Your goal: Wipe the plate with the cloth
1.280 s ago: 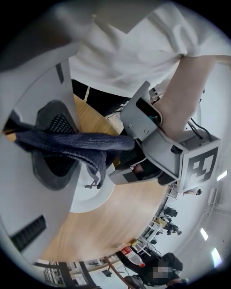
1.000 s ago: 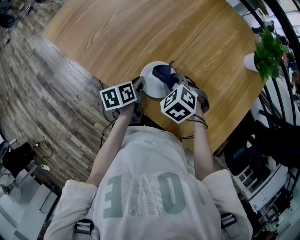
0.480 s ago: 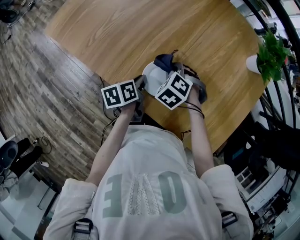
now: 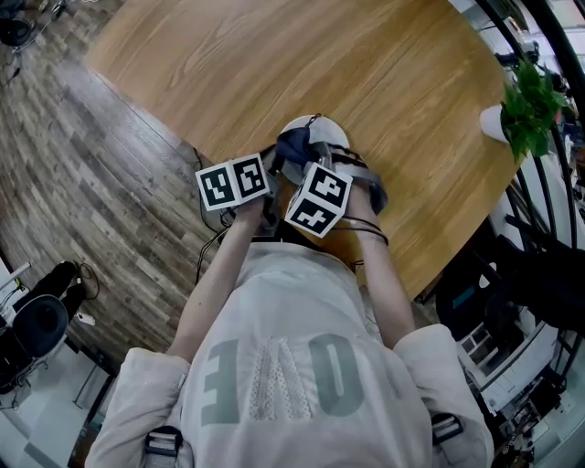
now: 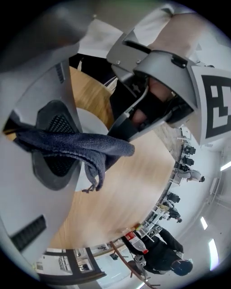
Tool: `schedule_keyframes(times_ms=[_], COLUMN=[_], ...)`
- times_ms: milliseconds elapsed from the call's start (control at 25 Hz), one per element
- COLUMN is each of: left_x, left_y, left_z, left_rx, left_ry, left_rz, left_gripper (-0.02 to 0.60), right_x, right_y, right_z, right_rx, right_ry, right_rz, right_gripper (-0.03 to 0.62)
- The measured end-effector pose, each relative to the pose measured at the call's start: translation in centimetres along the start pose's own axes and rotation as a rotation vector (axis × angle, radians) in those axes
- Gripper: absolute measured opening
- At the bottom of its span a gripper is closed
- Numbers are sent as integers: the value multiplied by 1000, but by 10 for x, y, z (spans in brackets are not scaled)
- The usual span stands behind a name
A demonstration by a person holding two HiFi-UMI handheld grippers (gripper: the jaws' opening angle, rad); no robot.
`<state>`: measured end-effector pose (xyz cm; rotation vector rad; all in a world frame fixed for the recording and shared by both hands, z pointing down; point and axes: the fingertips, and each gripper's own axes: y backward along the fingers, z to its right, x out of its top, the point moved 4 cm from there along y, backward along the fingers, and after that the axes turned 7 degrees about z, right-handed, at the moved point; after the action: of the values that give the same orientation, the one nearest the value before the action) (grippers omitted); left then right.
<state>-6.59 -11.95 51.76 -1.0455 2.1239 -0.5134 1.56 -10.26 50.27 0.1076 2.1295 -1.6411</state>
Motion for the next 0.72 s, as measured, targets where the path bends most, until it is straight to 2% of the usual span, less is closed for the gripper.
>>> schedule_keyframes(times_ms=[240, 400, 720], left_x=[1, 1, 1], left_y=[2, 1, 1], left_z=[-2, -2, -3], left_rx=[-2, -2, -3], left_ry=[26, 37, 43], left_rz=[8, 11, 13], left_gripper=[44, 44, 44], right_x=[13, 12, 13], right_y=[3, 6, 16], right_z=[-29, -35, -52], right_rx=[133, 184, 327], right_ry=[-54, -100, -78], right_rz=[71, 100, 137], right_gripper=[57, 57, 57])
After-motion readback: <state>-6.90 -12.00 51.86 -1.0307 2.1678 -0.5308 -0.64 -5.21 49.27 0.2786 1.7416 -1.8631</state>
